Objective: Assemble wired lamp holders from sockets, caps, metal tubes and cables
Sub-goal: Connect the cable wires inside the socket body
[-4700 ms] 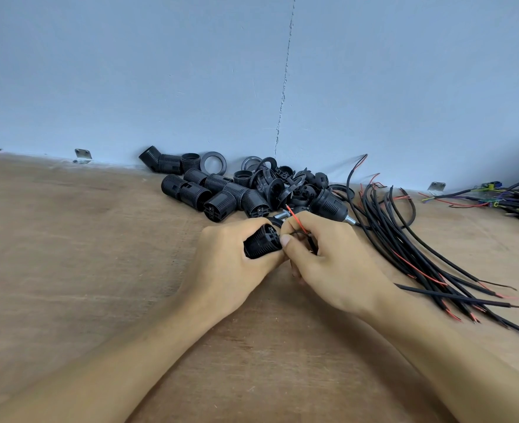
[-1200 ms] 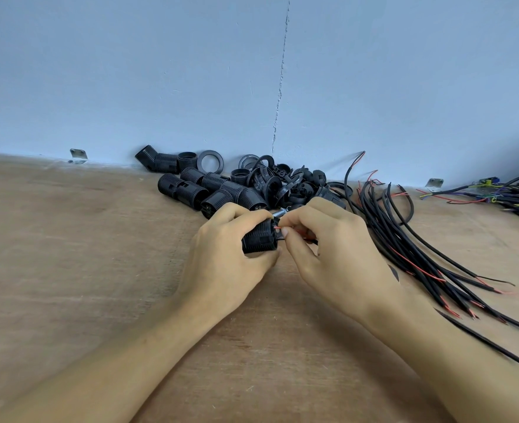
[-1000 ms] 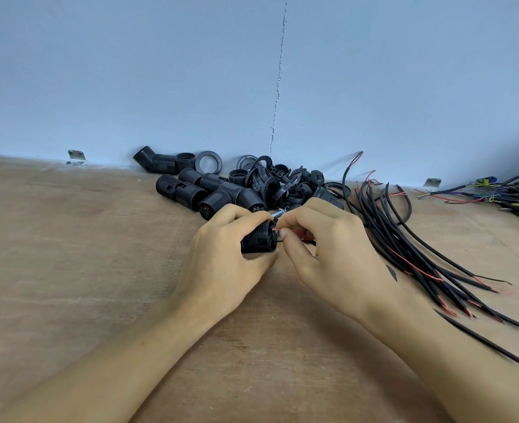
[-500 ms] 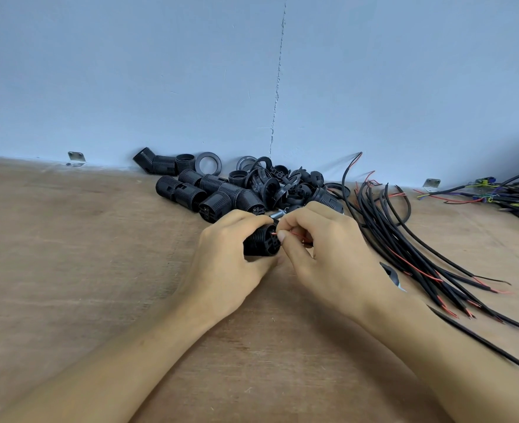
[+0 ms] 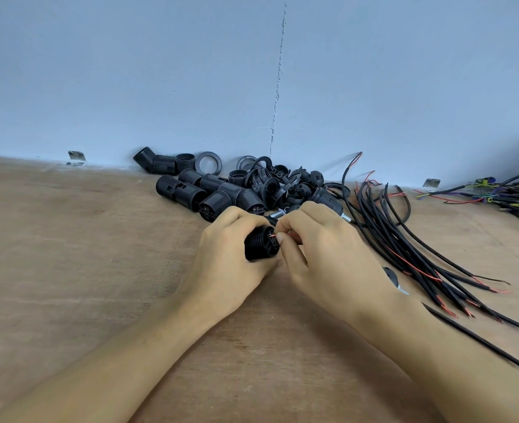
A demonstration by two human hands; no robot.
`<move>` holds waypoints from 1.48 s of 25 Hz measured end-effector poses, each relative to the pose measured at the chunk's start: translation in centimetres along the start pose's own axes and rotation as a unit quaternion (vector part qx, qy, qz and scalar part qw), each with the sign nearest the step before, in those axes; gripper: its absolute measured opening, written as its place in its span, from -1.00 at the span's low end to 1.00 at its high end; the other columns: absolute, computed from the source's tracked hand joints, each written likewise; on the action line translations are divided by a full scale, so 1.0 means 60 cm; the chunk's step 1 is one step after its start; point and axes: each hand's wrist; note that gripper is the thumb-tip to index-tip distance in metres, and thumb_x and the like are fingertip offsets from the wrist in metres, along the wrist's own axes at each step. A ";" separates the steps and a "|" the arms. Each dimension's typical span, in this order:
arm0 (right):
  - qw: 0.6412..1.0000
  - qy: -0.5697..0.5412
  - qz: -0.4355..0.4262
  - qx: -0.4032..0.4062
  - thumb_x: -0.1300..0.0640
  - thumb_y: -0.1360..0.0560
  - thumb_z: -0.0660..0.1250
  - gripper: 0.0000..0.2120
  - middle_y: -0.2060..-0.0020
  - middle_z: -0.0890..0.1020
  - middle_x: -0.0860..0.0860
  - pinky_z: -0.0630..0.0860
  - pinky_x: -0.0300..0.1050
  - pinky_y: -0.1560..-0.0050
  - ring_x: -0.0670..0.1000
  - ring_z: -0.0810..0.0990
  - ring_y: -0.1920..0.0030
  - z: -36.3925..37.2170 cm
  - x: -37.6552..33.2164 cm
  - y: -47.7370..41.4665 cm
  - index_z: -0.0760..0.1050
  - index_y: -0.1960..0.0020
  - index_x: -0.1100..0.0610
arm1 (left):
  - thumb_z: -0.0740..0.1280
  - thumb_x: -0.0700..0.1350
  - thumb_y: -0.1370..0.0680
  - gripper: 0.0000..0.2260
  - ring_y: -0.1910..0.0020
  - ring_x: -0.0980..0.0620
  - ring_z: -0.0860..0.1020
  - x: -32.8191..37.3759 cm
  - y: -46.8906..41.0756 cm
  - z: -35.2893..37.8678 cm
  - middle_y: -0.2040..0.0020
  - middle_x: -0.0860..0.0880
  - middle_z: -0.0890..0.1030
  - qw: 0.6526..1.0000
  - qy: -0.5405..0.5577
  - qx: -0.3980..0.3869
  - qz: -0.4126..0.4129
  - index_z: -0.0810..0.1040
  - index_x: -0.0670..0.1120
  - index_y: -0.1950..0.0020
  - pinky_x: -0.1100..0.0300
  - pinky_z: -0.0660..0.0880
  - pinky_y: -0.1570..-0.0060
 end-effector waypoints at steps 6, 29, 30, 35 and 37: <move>0.998 -0.051 0.018 0.025 0.26 -0.53 0.38 -0.96 0.19 0.53 -0.03 0.29 -0.31 0.12 -0.01 0.48 0.15 0.004 0.000 0.003 0.59 0.06 0.15 | 0.61 -0.07 -0.34 -0.69 0.07 0.20 0.53 0.007 0.001 -0.007 0.09 0.14 0.55 0.999 0.020 0.000 -0.027 0.54 0.06 0.06 0.48 0.36 0.11; 0.997 -0.069 -0.017 0.033 0.18 -0.55 0.38 -0.95 0.16 0.55 -0.04 0.51 -0.06 0.09 0.02 0.53 0.10 0.001 -0.002 0.006 0.61 0.02 0.12 | 0.35 0.17 -0.36 -0.70 0.16 0.14 0.55 0.017 0.000 -0.012 0.22 0.12 0.60 0.999 0.043 0.016 0.007 0.59 -0.01 0.07 0.35 0.43 0.23; 0.997 -0.061 -0.020 0.031 0.19 -0.55 0.38 -0.95 0.16 0.55 -0.03 0.49 -0.08 0.09 0.03 0.53 0.10 0.000 -0.003 0.006 0.61 0.02 0.12 | 0.34 0.17 -0.37 -0.70 0.16 0.14 0.55 0.015 0.000 -0.011 0.22 0.12 0.60 0.999 0.038 0.016 0.011 0.59 -0.01 0.07 0.34 0.43 0.22; 0.996 0.014 -0.068 0.051 0.23 -0.56 0.36 -0.94 0.19 0.56 0.05 0.52 0.04 0.14 0.13 0.54 0.16 -0.003 -0.001 0.004 0.61 0.05 0.18 | 0.37 0.14 -0.38 -0.75 0.14 0.25 0.54 0.010 0.001 -0.009 0.21 0.15 0.59 0.999 0.018 0.018 0.021 0.63 0.08 0.02 0.47 0.39 0.19; 0.994 0.052 -0.085 0.050 0.22 -0.58 0.31 -0.90 0.18 0.56 0.07 0.51 0.12 0.16 0.17 0.53 0.17 -0.004 -0.002 0.003 0.59 0.06 0.20 | 0.40 0.13 -0.37 -0.75 0.15 0.28 0.54 0.009 0.001 -0.009 0.22 0.17 0.57 0.999 0.022 0.020 0.026 0.64 0.14 -0.01 0.50 0.38 0.18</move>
Point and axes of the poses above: each hand's wrist, its own y-axis away from the middle knuckle, its own z-axis out of the palm, x = y × z
